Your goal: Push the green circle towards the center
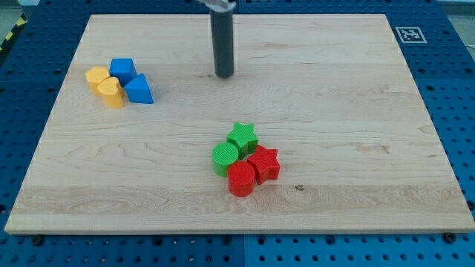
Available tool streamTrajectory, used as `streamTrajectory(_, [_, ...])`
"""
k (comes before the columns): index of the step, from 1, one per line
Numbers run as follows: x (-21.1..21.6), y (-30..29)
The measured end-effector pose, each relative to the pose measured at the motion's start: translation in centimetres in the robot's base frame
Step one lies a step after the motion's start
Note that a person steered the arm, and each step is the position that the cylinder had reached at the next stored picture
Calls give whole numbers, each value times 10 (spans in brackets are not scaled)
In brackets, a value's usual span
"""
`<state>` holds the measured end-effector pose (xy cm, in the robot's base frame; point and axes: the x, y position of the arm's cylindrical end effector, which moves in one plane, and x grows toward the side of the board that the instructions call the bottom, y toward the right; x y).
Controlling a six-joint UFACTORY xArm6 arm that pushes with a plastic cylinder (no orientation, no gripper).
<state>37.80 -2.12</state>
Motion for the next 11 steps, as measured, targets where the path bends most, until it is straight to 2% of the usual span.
streamTrajectory(1, [67,-8])
streamTrajectory(3, [114,-90])
streamTrajectory(4, [165,-82])
streamTrajectory(5, [167,-80])
streamTrajectory(7, [183,1])
streamTrajectory(8, [183,17])
streamTrajectory(11, [160,-6])
